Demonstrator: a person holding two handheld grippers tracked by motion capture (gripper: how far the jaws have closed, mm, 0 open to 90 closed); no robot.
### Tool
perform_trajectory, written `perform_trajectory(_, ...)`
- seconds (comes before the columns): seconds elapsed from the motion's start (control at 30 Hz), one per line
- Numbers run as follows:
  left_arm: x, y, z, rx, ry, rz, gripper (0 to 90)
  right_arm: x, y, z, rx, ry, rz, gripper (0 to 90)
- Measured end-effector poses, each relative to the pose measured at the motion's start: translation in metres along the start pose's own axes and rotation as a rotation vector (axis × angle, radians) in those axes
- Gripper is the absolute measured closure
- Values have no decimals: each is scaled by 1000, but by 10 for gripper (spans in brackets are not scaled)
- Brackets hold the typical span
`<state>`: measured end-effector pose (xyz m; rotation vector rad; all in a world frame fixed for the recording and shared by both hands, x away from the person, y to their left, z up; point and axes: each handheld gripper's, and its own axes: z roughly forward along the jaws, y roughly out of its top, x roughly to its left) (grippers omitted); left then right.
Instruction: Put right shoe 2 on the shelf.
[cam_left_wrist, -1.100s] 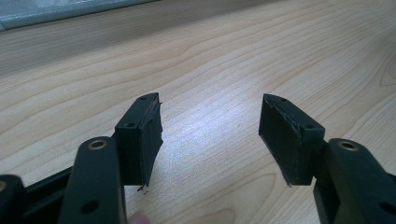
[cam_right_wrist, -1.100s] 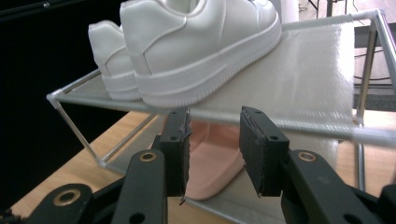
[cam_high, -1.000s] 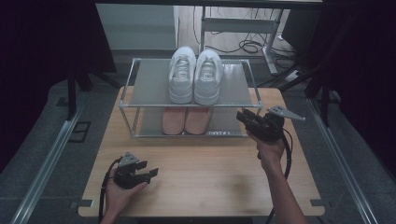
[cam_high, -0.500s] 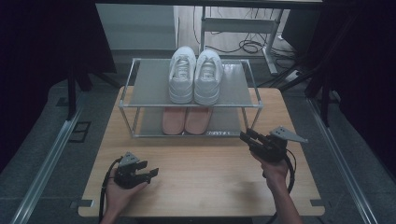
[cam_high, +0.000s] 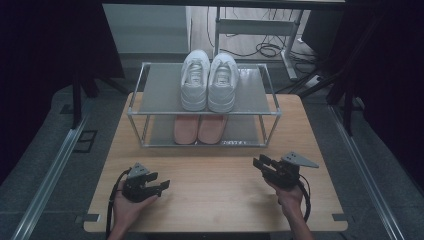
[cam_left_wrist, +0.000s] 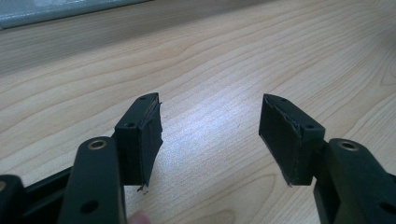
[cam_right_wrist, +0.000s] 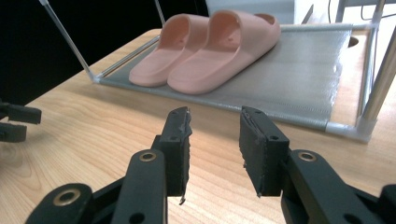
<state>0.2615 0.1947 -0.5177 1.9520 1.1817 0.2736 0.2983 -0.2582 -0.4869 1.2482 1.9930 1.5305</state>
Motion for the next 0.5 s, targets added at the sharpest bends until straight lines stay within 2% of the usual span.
perform_trajectory(0.5, 1, 1, -1, -4, 3, 1, 395, 0, -3, 0, -3, 0, 0, 623)
